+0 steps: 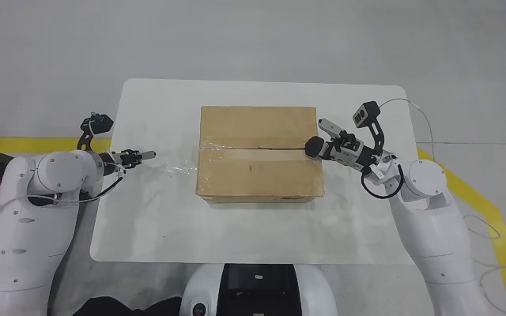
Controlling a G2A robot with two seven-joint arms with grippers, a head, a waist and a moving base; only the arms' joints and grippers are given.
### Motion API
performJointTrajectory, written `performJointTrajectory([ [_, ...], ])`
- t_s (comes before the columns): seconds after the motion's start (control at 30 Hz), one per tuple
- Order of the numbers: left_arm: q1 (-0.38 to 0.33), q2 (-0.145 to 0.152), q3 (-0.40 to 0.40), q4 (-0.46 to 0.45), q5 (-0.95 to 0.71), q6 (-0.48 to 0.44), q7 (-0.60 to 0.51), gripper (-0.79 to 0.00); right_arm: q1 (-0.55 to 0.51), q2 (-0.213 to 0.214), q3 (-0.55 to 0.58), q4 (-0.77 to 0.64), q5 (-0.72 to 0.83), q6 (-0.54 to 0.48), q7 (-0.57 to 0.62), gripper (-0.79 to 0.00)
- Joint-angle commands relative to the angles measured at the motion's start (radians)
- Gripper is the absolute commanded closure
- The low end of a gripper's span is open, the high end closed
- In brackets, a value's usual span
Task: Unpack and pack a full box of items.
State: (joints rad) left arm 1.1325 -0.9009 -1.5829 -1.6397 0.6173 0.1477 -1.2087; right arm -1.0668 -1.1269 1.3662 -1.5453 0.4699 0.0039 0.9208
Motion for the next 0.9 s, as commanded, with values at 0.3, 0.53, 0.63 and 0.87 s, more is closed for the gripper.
performJointTrajectory([
  [0.3, 0.0, 0.0, 0.0, 0.0, 0.0, 0.0, 0.0, -0.785, 0.0, 0.0, 0.0, 0.0, 0.0, 0.0, 0.0, -0.785],
  [0.53, 0.013, 0.004, 0.035, -0.05, 0.033, -0.082, -0.02, -0.785, 0.0, 0.0, 0.0, 0.0, 0.0, 0.0, 0.0, -0.785],
  [0.63, 0.016, 0.008, 0.064, -0.087, 0.114, -0.103, -0.025, -0.785, 0.0, 0.0, 0.0, 0.0, 0.0, 0.0, 0.0, -0.785],
  [0.87, 0.003, 0.008, 0.103, -0.08, 0.182, -0.068, -0.048, -0.785, 0.0, 0.0, 0.0, 0.0, 0.0, 0.0, 0.0, -0.785],
])
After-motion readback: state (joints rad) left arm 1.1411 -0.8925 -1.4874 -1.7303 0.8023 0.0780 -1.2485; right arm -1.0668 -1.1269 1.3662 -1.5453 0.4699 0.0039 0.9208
